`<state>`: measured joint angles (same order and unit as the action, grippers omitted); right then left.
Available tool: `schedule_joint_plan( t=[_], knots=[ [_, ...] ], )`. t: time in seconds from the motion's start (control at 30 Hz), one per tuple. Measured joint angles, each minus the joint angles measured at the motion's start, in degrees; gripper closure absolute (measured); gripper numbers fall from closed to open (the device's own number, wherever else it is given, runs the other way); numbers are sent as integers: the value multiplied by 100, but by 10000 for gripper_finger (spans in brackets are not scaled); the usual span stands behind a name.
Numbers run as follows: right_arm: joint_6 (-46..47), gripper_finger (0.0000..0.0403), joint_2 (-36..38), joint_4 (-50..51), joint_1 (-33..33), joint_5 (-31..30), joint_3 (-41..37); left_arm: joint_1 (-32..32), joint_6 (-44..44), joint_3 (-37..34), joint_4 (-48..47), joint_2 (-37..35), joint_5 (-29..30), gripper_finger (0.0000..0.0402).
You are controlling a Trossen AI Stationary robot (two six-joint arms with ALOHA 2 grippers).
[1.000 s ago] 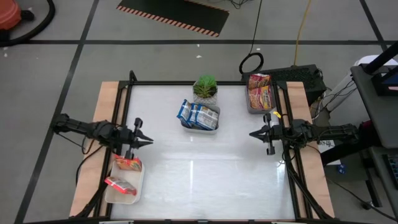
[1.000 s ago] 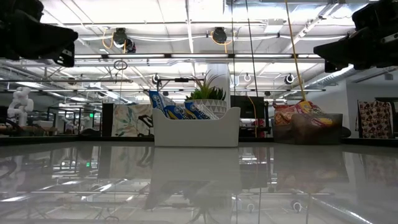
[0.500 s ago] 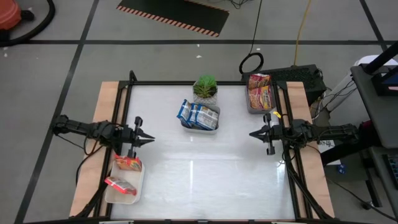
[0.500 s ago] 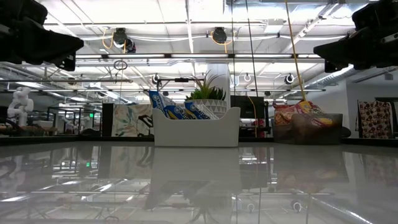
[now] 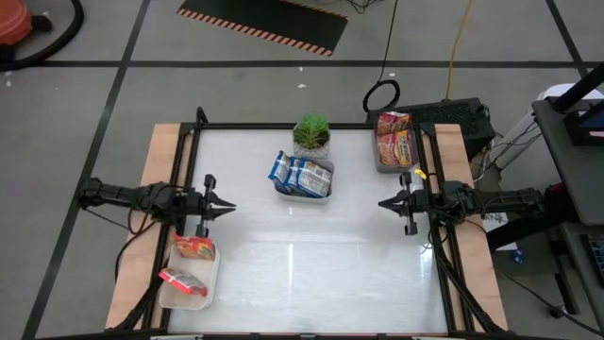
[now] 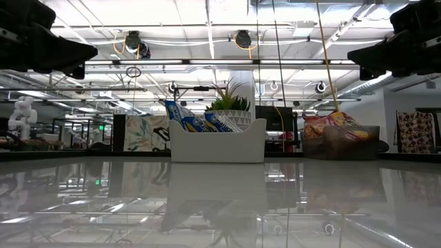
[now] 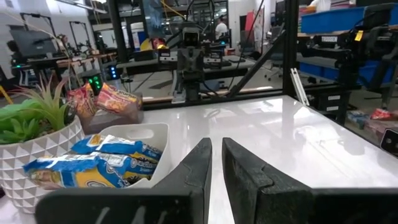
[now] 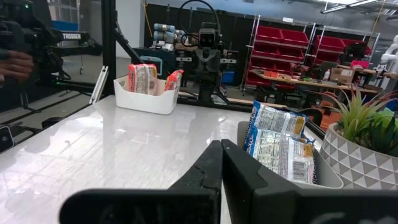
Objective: Sort Maruchan noodles
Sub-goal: Return to Home Position
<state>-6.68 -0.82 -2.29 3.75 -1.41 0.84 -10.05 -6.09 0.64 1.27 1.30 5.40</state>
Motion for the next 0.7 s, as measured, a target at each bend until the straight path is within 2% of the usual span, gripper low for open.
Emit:
schedule_joint_plan(
  t=[0.2,0.7],
  knots=[
    [0,403,0,0,-1,-1,-1,78,39,0,-24,0,-211,357],
    [0,403,0,0,0,-1,-2,77,-131,0,-37,1,-246,357]
  ],
)
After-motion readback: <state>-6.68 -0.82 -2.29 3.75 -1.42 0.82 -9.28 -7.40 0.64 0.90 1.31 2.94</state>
